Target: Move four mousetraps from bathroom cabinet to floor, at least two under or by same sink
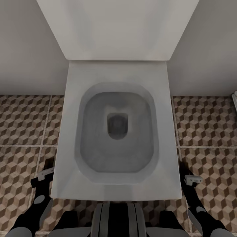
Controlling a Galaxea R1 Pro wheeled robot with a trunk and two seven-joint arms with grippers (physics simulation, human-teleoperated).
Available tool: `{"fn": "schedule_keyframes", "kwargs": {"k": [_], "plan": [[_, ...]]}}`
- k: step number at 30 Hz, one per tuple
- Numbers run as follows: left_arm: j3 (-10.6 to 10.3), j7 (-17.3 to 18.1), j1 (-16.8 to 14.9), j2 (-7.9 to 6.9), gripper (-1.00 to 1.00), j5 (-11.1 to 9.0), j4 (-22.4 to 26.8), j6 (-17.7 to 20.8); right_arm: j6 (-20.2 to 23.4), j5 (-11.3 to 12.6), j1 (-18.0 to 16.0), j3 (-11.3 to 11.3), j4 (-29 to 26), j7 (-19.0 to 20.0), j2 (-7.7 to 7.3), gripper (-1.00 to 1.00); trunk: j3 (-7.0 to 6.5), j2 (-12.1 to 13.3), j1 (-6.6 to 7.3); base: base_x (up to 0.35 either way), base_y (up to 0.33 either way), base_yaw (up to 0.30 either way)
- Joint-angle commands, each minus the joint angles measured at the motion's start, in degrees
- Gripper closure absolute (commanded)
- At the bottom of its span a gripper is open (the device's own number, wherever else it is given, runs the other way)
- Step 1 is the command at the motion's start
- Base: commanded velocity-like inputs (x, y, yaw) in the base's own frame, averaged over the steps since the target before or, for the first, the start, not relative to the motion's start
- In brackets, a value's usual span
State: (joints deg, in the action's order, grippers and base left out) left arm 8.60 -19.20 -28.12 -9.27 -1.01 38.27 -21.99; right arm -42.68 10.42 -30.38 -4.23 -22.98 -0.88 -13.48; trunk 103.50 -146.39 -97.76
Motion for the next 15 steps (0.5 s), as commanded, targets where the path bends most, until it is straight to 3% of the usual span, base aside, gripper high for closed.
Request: {"fn": "schedule_keyframes", "kwargs": {"k": [1,15], "plan": [[-0.07,-0.14,-0.01,-0.02,1.0,-0.39,-0.12,-0.16,-0.21,0.64,-0.03,-0.43,0.04,0.12,-0.06,1.0,0.02,-0.01,0.0,0.0,0.0,0.0],[-0.07,-0.14,-0.01,0.07,1.0,-0.39,-0.12,-0.16,-0.21,0.64,-0.03,-0.43,0.04,0.09,-0.06,1.0,0.02,-0.01,0.0,0.0,0.0,0.0]]}}
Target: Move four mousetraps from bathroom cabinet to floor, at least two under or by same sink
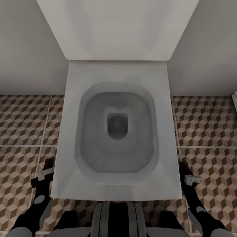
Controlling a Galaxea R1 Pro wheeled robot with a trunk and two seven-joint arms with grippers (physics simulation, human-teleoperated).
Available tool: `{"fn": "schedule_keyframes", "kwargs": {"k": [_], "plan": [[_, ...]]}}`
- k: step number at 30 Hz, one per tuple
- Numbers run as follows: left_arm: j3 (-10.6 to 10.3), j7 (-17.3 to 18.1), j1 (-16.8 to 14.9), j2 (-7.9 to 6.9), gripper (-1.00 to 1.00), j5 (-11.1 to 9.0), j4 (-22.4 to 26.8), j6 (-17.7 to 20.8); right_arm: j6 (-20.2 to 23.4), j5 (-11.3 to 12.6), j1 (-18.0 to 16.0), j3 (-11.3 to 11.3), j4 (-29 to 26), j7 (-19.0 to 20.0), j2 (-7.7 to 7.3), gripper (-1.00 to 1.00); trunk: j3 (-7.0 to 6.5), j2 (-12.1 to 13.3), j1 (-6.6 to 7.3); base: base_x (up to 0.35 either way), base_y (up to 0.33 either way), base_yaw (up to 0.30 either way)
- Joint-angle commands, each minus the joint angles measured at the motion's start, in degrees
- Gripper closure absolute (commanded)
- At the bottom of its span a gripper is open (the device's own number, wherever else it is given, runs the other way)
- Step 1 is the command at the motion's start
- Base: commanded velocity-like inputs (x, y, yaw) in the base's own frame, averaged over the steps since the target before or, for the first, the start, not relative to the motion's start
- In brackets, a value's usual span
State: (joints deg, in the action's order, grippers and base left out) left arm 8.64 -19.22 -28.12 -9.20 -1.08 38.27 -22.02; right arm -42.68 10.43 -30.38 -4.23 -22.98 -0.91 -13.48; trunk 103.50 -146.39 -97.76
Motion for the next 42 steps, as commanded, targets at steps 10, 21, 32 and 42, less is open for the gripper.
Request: {"fn": "schedule_keyframes", "kwargs": {"k": [10,21,32,42], "plan": [[-0.13,-0.11,0.0,0.05,1.0,-0.32,-0.2,-0.13,-0.21,0.65,-0.03,-0.43,0.04,0.12,-0.79,1.0,0.02,-0.01,0.0,0.0,0.0,0.0],[-0.2,-0.11,0.0,0.1,1.0,-0.32,-0.21,-0.13,-0.21,0.65,-0.03,-0.43,0.04,0.17,-0.85,1.0,0.02,-0.01,0.0,0.0,0.0,0.0],[-0.25,-0.11,0.0,0.16,1.0,-0.32,-0.21,-0.13,-0.21,0.65,-0.03,-0.43,0.04,0.17,-0.85,1.0,0.02,-0.01,0.0,0.0,0.0,0.0],[-0.32,-0.11,0.0,0.27,1.0,-0.32,-0.22,-0.13,-0.21,0.65,-0.03,-0.43,0.04,0.2,-0.85,1.0,0.47,-0.03,-0.05,0.0,0.0,0.0]]}}
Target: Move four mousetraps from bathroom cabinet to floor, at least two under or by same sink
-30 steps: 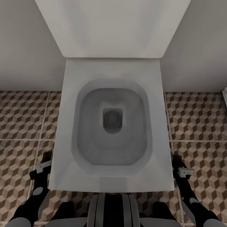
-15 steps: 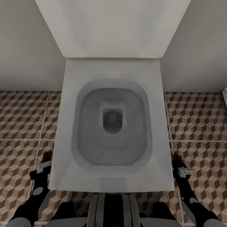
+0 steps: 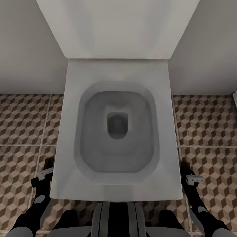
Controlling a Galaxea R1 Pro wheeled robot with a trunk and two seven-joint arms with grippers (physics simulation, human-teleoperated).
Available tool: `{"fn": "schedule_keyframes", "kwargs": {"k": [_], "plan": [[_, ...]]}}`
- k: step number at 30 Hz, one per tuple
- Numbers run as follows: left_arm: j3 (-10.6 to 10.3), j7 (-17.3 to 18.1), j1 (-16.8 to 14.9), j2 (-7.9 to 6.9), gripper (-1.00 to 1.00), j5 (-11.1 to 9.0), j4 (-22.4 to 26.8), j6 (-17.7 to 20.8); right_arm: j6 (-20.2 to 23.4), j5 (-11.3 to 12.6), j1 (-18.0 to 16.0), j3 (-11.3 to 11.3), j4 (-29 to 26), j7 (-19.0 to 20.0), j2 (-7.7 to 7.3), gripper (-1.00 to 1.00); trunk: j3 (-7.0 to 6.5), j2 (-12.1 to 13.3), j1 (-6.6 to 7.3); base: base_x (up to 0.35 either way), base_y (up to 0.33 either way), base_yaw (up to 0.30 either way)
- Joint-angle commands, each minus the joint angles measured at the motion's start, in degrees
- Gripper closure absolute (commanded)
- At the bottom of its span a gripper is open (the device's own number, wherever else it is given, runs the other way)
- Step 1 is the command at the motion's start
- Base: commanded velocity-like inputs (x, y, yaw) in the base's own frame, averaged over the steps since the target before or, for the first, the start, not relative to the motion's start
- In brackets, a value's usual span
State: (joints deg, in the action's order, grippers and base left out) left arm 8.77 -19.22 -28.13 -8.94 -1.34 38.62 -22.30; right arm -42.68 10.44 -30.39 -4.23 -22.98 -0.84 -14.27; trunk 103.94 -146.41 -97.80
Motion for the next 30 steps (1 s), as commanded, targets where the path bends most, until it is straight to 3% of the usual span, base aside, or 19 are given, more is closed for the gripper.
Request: {"fn": "schedule_keyframes", "kwargs": {"k": [1,30], "plan": [[-0.46,-0.11,0.0,0.0,1.0,-0.06,-0.57,0.15,-0.21,0.64,-0.02,-0.43,0.04,0.11,-0.06,1.0,0.03,-0.01,0.0,0.0,0.0,0.0],[-0.6,0.39,0.0,-0.05,1.0,-0.06,-0.65,0.33,-0.21,0.64,-0.02,-0.43,0.04,0.11,-0.06,1.0,0.03,-0.01,0.0,0.0,0.0,0.0]]}}
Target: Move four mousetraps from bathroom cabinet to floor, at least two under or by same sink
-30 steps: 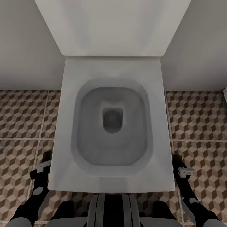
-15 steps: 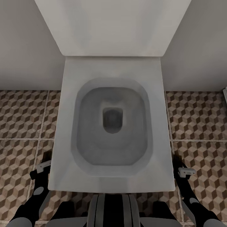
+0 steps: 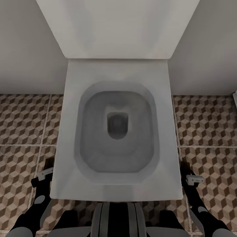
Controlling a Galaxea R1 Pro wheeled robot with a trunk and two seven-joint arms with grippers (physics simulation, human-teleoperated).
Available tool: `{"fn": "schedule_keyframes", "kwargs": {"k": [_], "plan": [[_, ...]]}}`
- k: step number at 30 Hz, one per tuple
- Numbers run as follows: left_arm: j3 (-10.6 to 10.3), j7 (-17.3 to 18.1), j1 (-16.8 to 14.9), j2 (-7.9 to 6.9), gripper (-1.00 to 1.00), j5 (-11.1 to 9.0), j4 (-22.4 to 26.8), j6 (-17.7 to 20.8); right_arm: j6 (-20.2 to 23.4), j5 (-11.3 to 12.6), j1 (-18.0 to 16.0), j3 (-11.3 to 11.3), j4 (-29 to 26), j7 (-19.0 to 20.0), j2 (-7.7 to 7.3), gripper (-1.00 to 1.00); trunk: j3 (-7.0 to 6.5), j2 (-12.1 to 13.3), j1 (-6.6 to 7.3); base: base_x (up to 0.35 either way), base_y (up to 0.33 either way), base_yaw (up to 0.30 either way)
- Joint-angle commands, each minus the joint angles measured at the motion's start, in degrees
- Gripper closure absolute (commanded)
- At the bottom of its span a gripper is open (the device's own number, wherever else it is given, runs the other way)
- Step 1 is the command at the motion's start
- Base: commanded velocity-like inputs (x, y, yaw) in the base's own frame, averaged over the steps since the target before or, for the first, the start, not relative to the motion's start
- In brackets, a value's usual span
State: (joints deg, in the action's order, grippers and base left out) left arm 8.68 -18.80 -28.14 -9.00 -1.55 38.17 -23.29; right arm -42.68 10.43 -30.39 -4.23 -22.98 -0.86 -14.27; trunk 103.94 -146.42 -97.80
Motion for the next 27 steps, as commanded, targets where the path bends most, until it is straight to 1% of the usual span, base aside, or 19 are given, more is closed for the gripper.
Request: {"fn": "schedule_keyframes", "kwargs": {"k": [1,16,27], "plan": [[-0.5,-0.02,0.02,0.02,1.0,0.14,-0.2,1.31,-0.21,0.64,-0.02,-0.43,0.04,0.13,-0.06,1.0,0.03,-0.01,0.0,0.0,0.0,0.0],[-0.59,-0.42,0.02,0.19,1.0,0.08,-0.07,1.25,-0.21,0.67,-0.02,-0.43,0.04,0.15,0.03,1.0,0.03,-0.01,0.0,0.0,0.0,0.0],[-0.26,-0.52,0.02,-0.19,1.0,-0.23,-0.2,1.15,-0.21,0.7,-0.02,-0.43,0.04,0.15,0.03,1.0,0.03,-0.01,0.0,0.0,0.0,0.0]]}}
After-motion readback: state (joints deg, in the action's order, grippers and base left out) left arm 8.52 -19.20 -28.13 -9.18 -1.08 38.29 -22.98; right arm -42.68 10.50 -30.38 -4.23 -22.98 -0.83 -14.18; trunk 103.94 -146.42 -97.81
